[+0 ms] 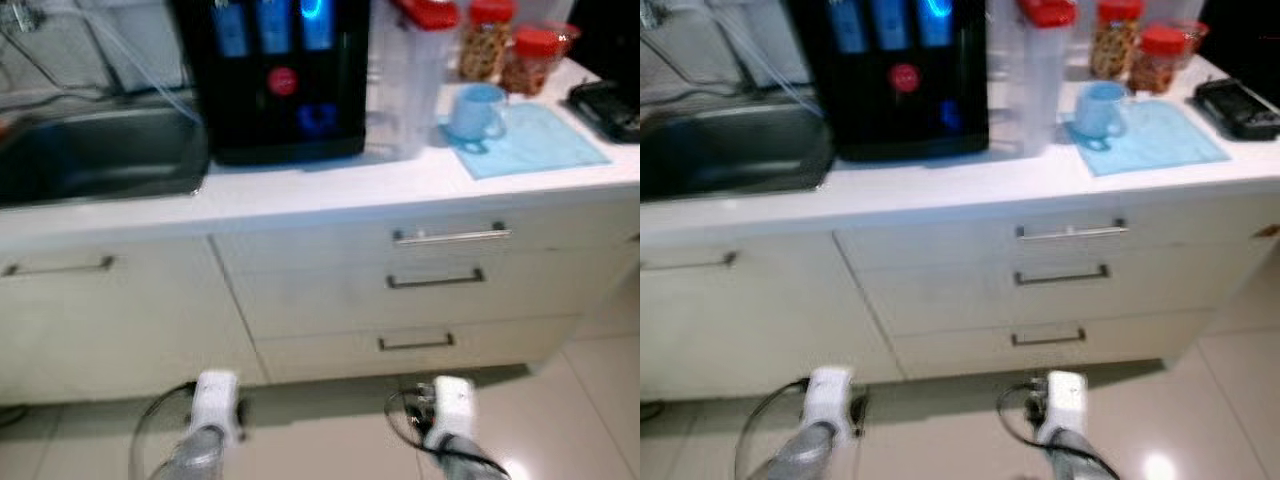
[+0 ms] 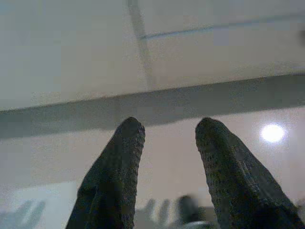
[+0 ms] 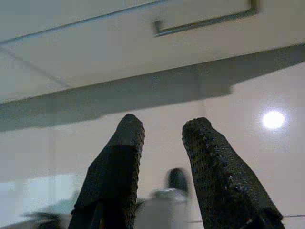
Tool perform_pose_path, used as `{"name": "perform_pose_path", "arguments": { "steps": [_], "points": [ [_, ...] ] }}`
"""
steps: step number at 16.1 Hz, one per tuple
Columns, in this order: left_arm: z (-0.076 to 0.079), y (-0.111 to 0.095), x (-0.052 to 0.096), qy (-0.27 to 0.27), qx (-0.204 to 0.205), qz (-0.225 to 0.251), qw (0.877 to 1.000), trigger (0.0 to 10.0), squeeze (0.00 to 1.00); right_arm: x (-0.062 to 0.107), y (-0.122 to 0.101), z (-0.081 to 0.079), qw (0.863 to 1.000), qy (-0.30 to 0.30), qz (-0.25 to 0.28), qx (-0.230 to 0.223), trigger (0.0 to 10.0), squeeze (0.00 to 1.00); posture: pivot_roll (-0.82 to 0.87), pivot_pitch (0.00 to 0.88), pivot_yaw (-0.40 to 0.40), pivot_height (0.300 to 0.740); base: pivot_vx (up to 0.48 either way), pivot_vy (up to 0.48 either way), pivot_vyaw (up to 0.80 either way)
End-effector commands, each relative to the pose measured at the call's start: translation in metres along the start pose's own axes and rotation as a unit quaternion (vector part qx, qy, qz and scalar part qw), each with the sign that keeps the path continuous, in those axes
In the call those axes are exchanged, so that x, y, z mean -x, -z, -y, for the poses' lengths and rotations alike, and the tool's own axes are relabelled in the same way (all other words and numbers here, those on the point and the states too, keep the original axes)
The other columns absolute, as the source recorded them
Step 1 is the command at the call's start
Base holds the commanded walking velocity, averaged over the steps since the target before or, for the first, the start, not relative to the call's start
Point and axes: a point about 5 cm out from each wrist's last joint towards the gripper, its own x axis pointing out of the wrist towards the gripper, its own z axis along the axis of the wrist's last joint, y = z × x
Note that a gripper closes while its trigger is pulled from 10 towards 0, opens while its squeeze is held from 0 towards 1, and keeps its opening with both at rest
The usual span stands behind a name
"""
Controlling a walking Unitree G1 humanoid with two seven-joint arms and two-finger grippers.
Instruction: Kitchen organization
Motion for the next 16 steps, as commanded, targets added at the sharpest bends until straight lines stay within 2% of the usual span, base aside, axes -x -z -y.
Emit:
{"name": "perform_pose_path", "arguments": {
  "steps": [1, 7, 16],
  "points": [
    [-0.0157, 0.0021, 0.002, -0.02, -0.001, -0.001, 1.0, 10.0, 0.0, -0.0023, -0.0035, -0.012, 1.0, -0.015, 0.008, -0.002, 10.0, 0.0, 0.03, 0.0, 0.087, 0.74, 0.0, 0.0, 0.0],
    [-0.0146, 0.006, 0.0025, -0.022, 0.01, -0.013, 1.0, 10.0, 0.0, -0.0022, -0.0032, -0.0116, 1.0, -0.015, 0.008, -0.003, 10.0, 0.0, 0.03, 0.0, 0.087, 0.74, 0.0, 0.0, 0.0],
    [-0.017, 0.0066, 0.0028, -0.025, 0.011, -0.015, 1.0, 10.0, 0.0, -0.0019, -0.0027, -0.0114, 1.0, -0.016, 0.008, -0.002, 10.0, 0.0, 0.03, 0.0, 0.084, 0.74, 0.0, 0.42, 0.0]
  ]
}}
